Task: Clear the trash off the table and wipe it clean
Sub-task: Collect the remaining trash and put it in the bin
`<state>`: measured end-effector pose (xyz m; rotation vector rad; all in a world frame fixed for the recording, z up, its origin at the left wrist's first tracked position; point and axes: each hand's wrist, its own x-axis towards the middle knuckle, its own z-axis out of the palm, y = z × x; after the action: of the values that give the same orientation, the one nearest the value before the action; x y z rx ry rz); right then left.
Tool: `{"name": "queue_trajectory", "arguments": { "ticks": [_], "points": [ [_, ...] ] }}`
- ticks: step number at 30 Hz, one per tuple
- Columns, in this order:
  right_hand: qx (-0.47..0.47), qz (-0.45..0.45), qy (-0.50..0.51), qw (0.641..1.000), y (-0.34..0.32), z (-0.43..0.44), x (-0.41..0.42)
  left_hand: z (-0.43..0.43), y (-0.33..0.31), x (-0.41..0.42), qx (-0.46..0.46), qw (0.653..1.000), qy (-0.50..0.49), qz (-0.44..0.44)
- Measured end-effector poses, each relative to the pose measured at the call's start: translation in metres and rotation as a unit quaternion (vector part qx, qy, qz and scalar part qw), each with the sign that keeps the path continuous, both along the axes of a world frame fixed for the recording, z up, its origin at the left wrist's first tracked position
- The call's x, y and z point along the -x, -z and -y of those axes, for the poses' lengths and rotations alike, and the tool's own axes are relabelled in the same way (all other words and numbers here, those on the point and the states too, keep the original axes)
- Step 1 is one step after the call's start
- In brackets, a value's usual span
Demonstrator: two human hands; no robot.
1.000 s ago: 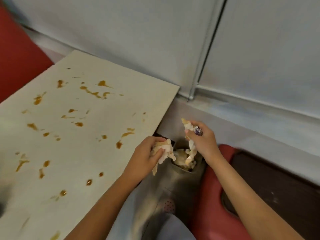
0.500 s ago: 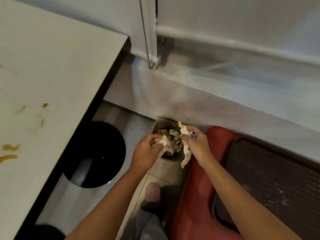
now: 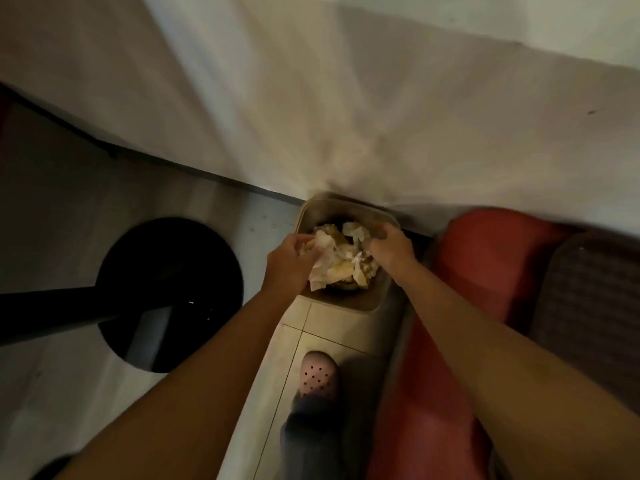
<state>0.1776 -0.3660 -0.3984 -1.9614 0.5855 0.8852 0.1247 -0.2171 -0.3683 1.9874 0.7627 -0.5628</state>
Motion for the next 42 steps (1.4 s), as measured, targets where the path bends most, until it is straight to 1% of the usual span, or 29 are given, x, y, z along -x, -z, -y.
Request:
{"name": "queue_trajectory", "arguments": {
  "ticks": [2, 6, 8, 11, 13, 16, 19, 25, 30, 35, 39, 42],
  "points": [
    [0.028, 0.009, 0.016, 0.999, 0.006, 0.005, -0.001, 0.004, 0.006, -0.006, -0.001, 1.000, 0.008, -0.009],
    [0.014, 0.003, 0.064, 0.998, 0.006, 0.010, 0.000, 0.007, 0.008, -0.016, 0.003, 0.996, 0.051, -0.070],
    [0.008, 0.006, 0.073, 0.997, 0.000, 0.010, -0.001, 0.007, 0.002, -0.018, 0.001, 0.994, 0.057, -0.089],
    [-0.019, 0.001, 0.089, 0.996, -0.018, 0.006, -0.001, 0.005, -0.017, -0.017, -0.002, 0.995, 0.044, -0.088],
    [-0.033, 0.015, 0.084, 0.996, -0.035, 0.002, 0.001, 0.003, -0.036, -0.013, -0.004, 0.996, 0.043, -0.080],
    [-0.049, 0.054, 0.079, 0.994, -0.066, -0.004, 0.004, -0.001, -0.072, -0.006, -0.003, 0.998, 0.033, -0.050],
    [-0.062, 0.076, 0.050, 0.994, -0.106, -0.007, 0.011, -0.004, -0.110, 0.006, -0.003, 0.999, 0.026, -0.026],
    [-0.090, 0.121, -0.012, 0.989, -0.198, -0.015, 0.041, -0.008, -0.192, 0.044, 0.022, 0.994, 0.045, 0.094],
    [-0.135, 0.213, -0.066, 0.965, -0.284, -0.026, 0.077, -0.015, -0.270, 0.086, 0.010, 0.977, 0.047, 0.209],
    [-0.184, 0.296, -0.105, 0.931, -0.366, -0.045, 0.129, -0.034, -0.346, 0.164, 0.002, 0.952, 0.022, 0.304],
    [-0.223, 0.318, -0.131, 0.912, -0.413, -0.077, 0.182, -0.066, -0.382, 0.240, -0.008, 0.939, -0.037, 0.343],
    [-0.253, 0.316, -0.169, 0.899, -0.439, -0.112, 0.230, -0.097, -0.401, 0.299, -0.025, 0.928, -0.083, 0.362]
  ]
}}
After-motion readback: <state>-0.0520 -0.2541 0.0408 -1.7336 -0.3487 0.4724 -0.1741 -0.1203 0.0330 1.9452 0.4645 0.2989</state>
